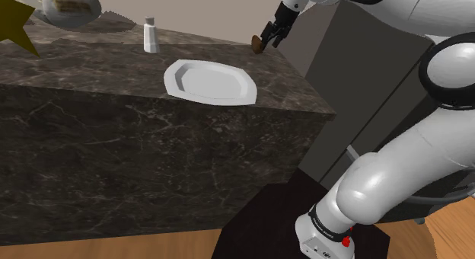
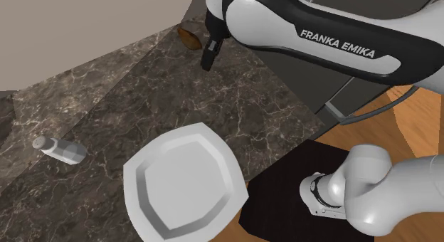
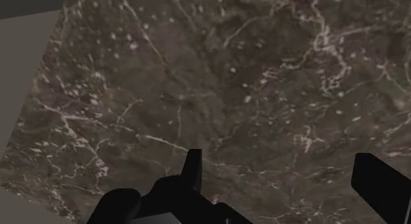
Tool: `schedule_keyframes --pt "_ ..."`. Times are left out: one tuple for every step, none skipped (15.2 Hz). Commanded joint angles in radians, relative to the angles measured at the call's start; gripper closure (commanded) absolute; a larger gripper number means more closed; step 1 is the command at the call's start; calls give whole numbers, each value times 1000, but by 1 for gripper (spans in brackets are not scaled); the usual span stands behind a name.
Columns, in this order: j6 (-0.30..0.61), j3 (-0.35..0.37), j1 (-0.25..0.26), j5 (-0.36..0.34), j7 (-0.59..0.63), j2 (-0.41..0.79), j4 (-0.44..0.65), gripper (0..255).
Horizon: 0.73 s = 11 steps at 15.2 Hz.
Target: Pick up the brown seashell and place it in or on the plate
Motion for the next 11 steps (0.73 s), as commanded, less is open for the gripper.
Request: schedule_keyframes --pt "-5 -22 -8 16 -34 80 87 0" --pt "-10 -30 -13 25 -49 121 132 0" --pt "-16 -39 -19 36 -64 162 179 0" --pt "-23 -47 -26 48 -79 204 229 0" --pt "-33 -54 -34 60 -93 247 282 0" --pt "-44 -60 -44 74 -107 292 338 0" --pt "-58 -66 -56 88 -121 339 399 0" --pt "-72 -69 -67 100 -131 379 452 0" --pt "-58 -68 -67 100 -131 379 438 0" --pt "-45 -67 -67 100 -132 379 425 0" --pt "-32 -67 -66 100 -132 380 413 0"
